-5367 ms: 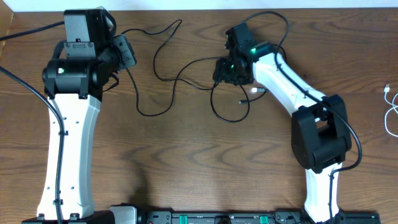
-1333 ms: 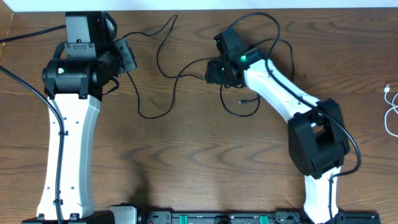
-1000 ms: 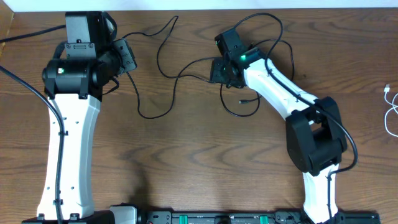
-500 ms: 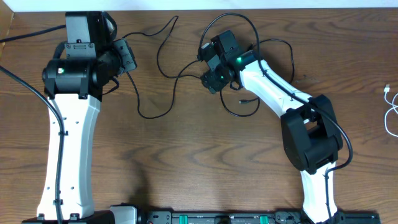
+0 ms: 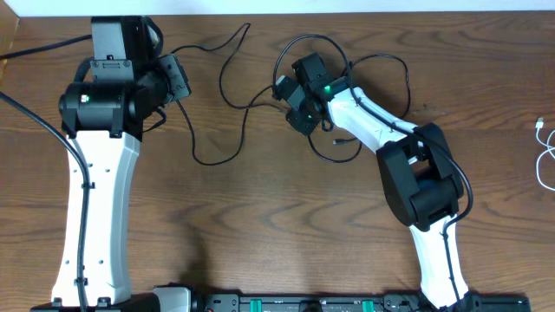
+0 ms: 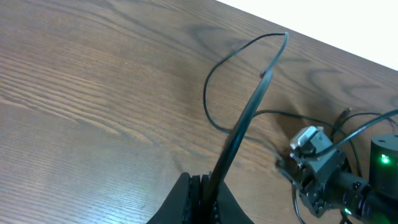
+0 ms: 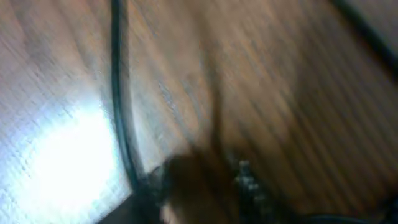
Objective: Untangle cables
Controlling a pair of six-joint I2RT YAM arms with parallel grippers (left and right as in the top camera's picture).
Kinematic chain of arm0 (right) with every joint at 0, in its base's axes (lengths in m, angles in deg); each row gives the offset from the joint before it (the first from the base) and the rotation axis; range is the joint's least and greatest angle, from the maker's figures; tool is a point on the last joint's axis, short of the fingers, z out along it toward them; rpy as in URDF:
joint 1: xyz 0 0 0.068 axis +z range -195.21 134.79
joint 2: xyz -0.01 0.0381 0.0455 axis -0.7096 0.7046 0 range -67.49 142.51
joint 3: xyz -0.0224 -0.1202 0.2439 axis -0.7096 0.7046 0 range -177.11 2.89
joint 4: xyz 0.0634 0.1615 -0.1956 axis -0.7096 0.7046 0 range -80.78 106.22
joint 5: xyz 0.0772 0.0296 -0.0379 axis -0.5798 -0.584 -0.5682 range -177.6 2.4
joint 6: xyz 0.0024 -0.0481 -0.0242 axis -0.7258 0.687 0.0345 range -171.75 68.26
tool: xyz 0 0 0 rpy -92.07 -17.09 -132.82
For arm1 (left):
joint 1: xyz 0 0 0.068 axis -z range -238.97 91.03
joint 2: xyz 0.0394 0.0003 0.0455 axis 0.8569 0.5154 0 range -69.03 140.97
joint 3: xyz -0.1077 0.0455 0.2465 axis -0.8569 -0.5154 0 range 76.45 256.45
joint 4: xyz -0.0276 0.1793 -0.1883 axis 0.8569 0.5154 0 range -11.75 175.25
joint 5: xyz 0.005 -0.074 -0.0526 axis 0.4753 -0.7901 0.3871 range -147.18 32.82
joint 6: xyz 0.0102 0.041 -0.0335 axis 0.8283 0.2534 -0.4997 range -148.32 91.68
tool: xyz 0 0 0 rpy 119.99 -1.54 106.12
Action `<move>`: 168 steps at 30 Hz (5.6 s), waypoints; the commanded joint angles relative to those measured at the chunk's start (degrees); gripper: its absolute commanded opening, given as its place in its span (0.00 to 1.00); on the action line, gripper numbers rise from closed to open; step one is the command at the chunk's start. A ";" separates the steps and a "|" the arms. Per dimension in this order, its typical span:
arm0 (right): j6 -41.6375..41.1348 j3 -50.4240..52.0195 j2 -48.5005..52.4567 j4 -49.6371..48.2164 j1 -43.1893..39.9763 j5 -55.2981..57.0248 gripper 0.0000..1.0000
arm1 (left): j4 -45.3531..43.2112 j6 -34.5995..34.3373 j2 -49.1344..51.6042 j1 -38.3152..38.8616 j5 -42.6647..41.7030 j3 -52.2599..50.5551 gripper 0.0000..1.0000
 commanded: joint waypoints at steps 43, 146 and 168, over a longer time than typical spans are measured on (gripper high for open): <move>-33.18 -11.50 -5.38 2.82 2.14 -10.29 0.60 | 1.62 -0.26 0.33 -0.09 -1.01 -0.59 0.08; -13.73 -15.91 -13.90 15.26 -7.61 -1.60 0.02 | 1.70 -0.26 0.35 -0.09 -1.05 -0.61 0.08; -23.02 -15.26 -12.66 17.35 -6.34 -13.92 0.06 | -6.60 -7.45 14.78 6.99 -14.97 -14.32 0.96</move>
